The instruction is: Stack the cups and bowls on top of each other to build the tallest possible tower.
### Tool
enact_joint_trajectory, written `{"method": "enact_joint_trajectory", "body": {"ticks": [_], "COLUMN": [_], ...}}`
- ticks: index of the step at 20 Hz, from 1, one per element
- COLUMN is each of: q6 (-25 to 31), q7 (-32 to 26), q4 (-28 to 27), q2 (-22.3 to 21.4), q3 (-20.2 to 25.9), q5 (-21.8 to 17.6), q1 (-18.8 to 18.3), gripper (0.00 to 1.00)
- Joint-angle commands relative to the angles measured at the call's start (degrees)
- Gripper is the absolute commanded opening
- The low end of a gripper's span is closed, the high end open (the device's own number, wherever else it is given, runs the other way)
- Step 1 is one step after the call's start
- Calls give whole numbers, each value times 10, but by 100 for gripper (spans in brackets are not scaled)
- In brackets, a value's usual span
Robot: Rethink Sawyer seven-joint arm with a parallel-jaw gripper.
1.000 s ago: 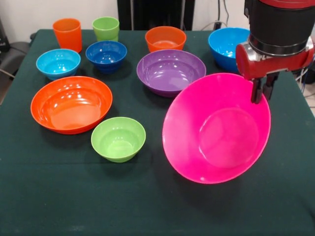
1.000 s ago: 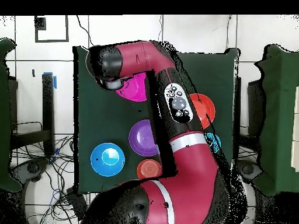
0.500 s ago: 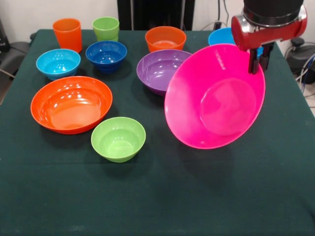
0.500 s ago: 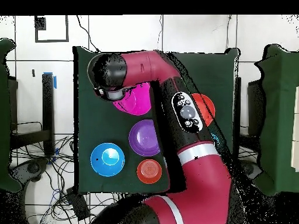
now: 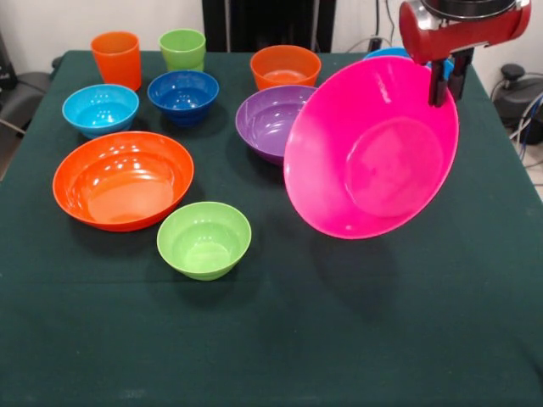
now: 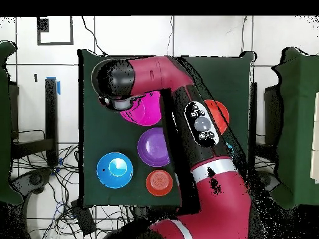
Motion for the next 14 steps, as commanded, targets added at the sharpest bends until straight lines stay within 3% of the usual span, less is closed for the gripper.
{"method": "enact_joint_trajectory", "body": {"ticks": [1,6,10,14], "q6": [-7,-17,-75,-91], "q7": [28,44,88,85], "q4": [48,72,149,167], "q2": [-8,-20,-33,-52], "q3": [-26,-30,-17,-28], "q5": [2,12,64,73], "q1": [-2,-6,-27,-25], "gripper": [0,0,0,0]}}
